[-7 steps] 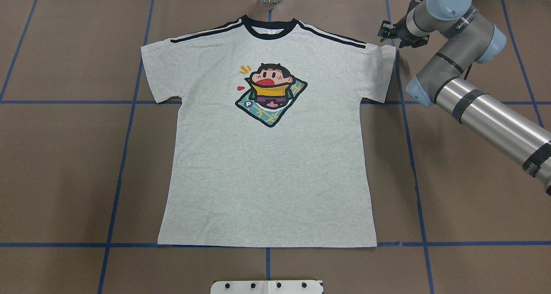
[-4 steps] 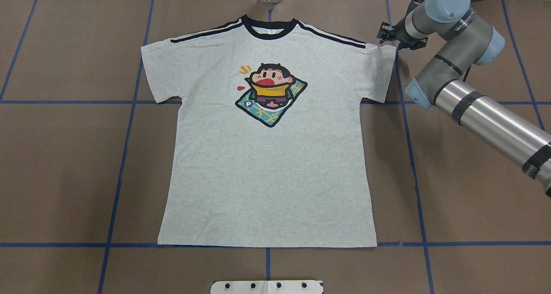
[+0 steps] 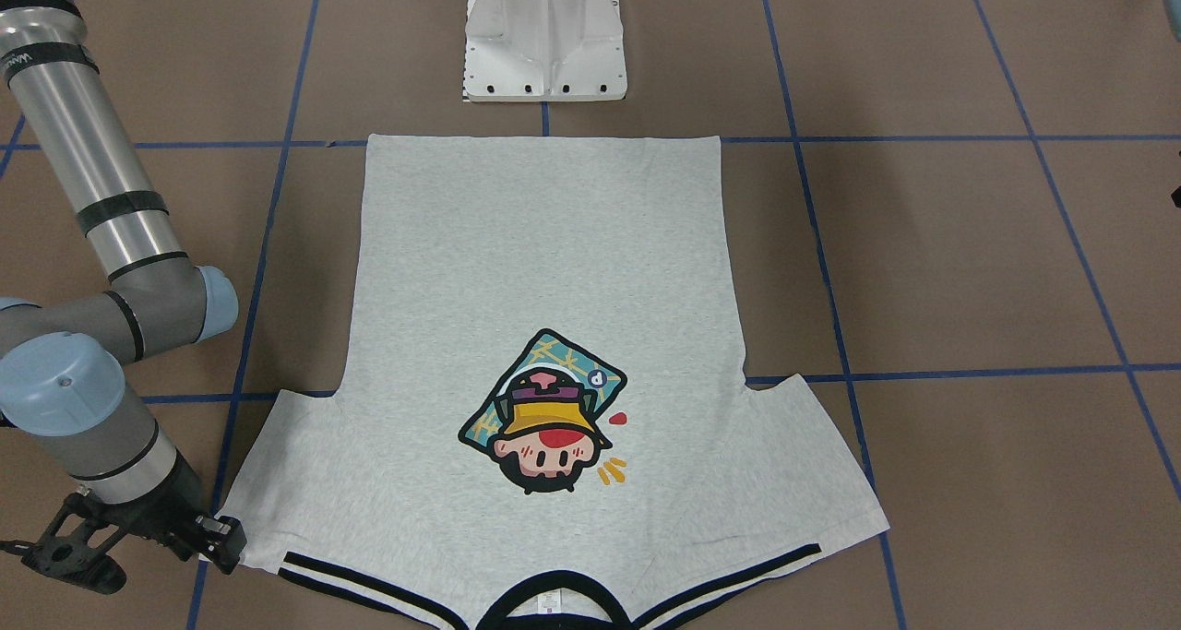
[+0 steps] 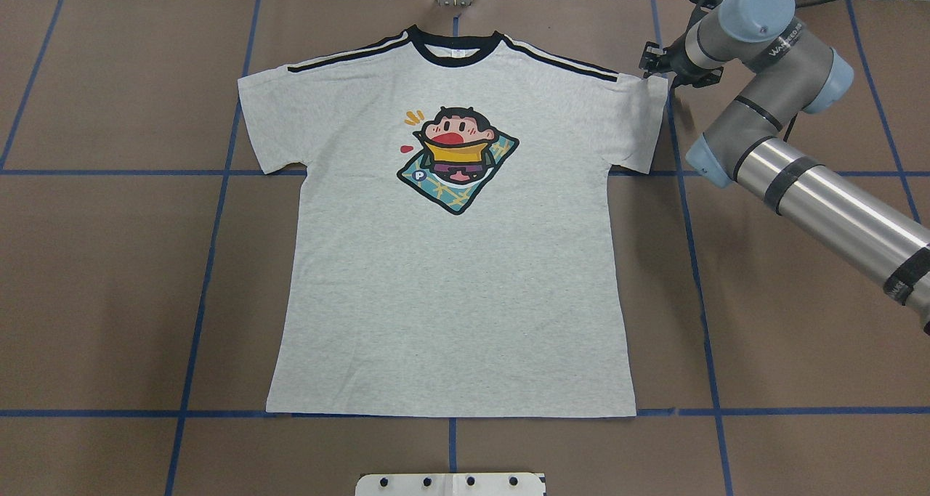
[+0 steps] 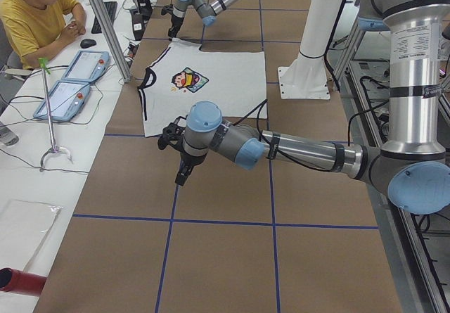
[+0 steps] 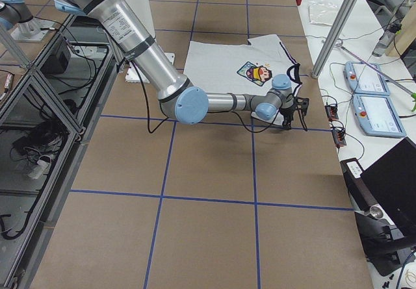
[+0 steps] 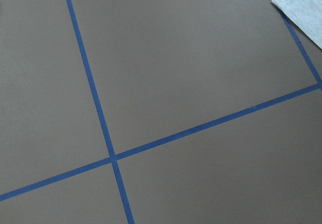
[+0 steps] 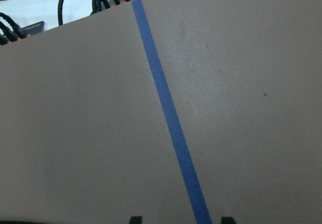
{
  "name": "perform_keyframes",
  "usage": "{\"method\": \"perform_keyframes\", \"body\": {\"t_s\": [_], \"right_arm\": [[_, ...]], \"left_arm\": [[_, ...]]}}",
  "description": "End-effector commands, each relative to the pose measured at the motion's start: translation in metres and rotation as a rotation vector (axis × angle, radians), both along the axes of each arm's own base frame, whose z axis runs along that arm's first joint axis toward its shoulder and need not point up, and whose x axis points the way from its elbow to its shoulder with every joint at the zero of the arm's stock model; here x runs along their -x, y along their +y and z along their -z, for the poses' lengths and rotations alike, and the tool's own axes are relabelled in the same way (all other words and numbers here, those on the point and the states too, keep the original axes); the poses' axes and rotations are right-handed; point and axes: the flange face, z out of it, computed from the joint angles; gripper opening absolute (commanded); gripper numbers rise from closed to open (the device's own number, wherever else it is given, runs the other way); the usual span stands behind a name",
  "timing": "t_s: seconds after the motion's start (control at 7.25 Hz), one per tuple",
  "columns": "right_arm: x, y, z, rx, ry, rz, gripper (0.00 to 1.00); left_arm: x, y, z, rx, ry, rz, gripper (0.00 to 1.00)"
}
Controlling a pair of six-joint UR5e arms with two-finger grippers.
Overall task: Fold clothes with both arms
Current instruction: 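Move the right gripper to the shoulder seam nearest it and grasp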
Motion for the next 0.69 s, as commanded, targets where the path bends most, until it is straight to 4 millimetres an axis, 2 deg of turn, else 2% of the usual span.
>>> {"method": "perform_keyframes", "body": {"t_s": [0.0, 0.14, 0.41, 0.55], "right_arm": [[-0.001, 0.000, 0.000, 0.003, -0.003, 0.002, 0.00], [-0.001, 0.000, 0.001, -0.001, -0.004, 0.003, 0.00], [-0.010, 0.003, 0.029, -0.036, -0.042, 0.001, 0.00], [-0.017, 0.014, 0.040, -0.068, -0.066, 0.004, 0.00]], "left_arm": [[0.000, 0.000, 0.002, -0.002, 0.001, -0.001, 1.00], [0.000, 0.000, 0.003, -0.005, 0.002, -0.001, 1.00], [0.000, 0.000, 0.004, -0.007, 0.002, -0.001, 1.00], [0.000, 0.000, 0.003, -0.005, 0.002, -0.001, 1.00]]}}
